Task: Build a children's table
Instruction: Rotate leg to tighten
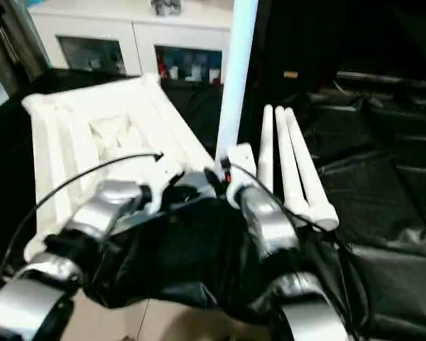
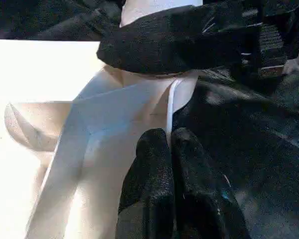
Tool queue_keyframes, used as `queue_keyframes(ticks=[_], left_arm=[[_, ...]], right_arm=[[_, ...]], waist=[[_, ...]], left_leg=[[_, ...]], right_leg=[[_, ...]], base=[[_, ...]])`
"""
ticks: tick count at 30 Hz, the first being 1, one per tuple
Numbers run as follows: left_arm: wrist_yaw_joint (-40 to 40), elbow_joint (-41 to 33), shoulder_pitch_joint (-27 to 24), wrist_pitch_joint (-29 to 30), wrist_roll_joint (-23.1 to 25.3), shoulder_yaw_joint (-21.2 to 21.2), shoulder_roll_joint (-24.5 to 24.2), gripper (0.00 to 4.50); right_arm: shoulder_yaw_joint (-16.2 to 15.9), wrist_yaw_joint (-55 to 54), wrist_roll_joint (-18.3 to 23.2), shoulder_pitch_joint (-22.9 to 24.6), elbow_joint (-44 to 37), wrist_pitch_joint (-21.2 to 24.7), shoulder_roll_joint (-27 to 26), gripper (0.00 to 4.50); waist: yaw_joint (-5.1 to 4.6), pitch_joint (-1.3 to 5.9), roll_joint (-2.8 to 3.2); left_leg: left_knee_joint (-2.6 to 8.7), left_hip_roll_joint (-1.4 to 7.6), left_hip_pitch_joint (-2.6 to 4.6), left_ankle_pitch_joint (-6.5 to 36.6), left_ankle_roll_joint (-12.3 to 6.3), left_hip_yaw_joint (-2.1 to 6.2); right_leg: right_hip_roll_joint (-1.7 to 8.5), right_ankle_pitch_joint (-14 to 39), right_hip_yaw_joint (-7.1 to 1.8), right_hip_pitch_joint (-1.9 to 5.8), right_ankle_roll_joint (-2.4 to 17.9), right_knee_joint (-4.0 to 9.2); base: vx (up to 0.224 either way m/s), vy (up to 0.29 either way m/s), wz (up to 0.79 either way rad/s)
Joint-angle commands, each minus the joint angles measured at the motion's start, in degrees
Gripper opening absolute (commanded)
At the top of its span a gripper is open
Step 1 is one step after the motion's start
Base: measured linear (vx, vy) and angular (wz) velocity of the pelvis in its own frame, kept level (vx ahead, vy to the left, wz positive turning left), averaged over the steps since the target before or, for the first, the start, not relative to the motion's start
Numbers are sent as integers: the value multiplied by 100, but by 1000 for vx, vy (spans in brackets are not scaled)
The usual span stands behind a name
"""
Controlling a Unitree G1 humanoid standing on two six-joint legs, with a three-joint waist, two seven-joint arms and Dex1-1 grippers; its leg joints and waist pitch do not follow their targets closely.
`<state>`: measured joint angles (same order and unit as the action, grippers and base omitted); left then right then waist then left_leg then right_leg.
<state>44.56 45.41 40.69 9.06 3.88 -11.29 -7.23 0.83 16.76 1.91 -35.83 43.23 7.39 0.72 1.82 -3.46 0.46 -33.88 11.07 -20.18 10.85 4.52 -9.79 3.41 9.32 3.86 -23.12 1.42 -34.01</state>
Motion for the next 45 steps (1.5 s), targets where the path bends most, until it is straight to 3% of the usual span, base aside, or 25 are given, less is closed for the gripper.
queue_keyframes(ticks=[1,3,6,11,20,21,24,31,45], left_arm=[[-602,-163,365,-192,-111,210,260,0],[-462,-215,324,-314,-74,128,219,0],[-65,-375,177,-437,-115,43,80,0],[778,-647,-70,-662,-259,-51,-255,0],[1915,-888,-258,-827,-450,-188,-782,0],[2008,-885,-260,-850,-458,-169,-828,0],[2383,-948,-298,-839,-491,-155,-975,0],[2876,-1148,-407,-725,-634,-260,-1129,0],[2881,-1230,-464,-668,-634,-299,-1089,0]], right_arm=[[-485,625,67,58,226,11,-648,339],[-528,857,71,30,223,-68,-618,339],[-759,1248,-12,81,72,-167,-403,381],[-1141,2447,5,416,-595,-211,256,381],[-1270,3994,320,887,-1608,130,1305,381],[-1283,4150,361,933,-1719,196,1430,381],[-1276,4452,420,1019,-1947,343,1698,350],[-1278,4542,433,1046,-2100,463,1771,287],[-1431,4499,426,1172,-2197,551,1546,272]], waist=[[-1,382,16],[1,391,20],[-11,399,22],[19,405,4],[79,408,18],[84,404,55],[126,397,42],[162,402,44],[160,400,40]], left_leg=[[399,143,8,1387,-203,52],[396,148,-3,1333,-236,47],[402,154,-36,1220,-295,57],[384,170,-32,1078,-431,38],[375,206,-6,1041,-505,16],[375,212,-3,1055,-496,14],[381,208,-8,1057,-460,15],[390,217,-4,1090,-345,23],[389,206,0,1093,-313,23]], right_leg=[[432,2283,-249,267,895,531],[429,2034,-255,283,987,495],[433,1770,-249,320,1089,456],[437,1545,-264,342,1157,440],[426,1197,-271,342,1347,390],[437,1217,-277,327,1358,391],[426,1318,-267,338,1327,402],[435,1419,-267,326,1280,396],[435,1502,-265,326,1231,410]], base=[[0,0,0],[0,0,0],[0,0,0],[0,0,0],[0,0,0],[0,0,0],[0,0,0],[0,0,0],[0,0,0]])
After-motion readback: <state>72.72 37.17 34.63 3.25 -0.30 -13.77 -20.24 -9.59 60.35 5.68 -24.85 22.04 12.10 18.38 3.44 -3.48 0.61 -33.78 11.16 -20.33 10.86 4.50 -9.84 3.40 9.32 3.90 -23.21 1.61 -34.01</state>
